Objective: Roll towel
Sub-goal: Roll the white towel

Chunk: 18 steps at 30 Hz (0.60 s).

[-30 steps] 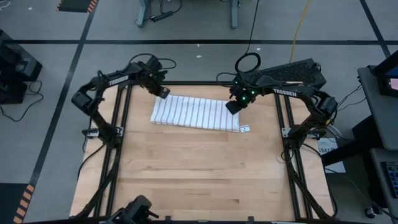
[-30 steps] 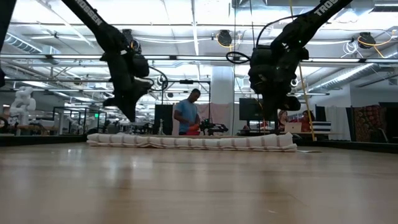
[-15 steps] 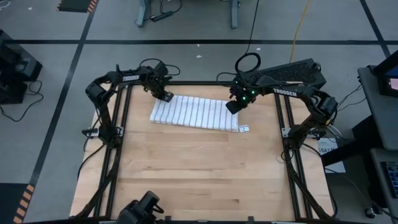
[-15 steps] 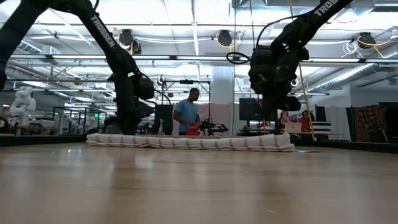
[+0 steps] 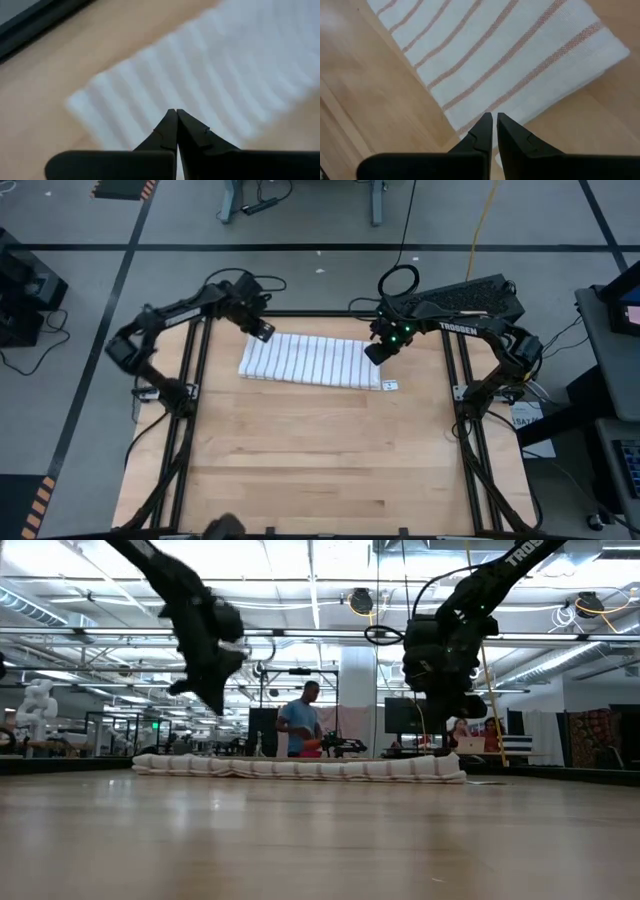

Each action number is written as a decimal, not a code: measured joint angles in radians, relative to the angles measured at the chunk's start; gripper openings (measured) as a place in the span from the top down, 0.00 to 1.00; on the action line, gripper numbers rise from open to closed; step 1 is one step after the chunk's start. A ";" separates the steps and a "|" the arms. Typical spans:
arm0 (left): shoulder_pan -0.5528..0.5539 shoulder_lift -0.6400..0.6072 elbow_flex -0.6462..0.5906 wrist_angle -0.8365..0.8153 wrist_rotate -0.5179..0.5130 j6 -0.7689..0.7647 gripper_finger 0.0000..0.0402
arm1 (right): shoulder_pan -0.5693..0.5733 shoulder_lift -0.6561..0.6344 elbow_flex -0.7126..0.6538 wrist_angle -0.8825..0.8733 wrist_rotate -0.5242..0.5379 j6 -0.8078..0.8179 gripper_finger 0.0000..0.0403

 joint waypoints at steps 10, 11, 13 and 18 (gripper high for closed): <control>-0.212 -0.104 -0.284 0.182 0.108 -0.092 0.99 | 0.030 0.000 0.000 0.071 -0.050 0.042 0.96; -0.230 -0.107 -0.313 0.212 0.092 -0.107 0.99 | 0.037 0.000 0.000 0.077 -0.050 0.051 0.96; -0.257 -0.108 -0.361 0.281 0.043 -0.147 0.99 | 0.053 0.000 0.000 0.089 -0.048 0.059 0.96; -0.279 -0.107 -0.445 0.379 -0.059 -0.238 0.99 | 0.083 0.000 0.000 0.093 -0.043 0.065 0.96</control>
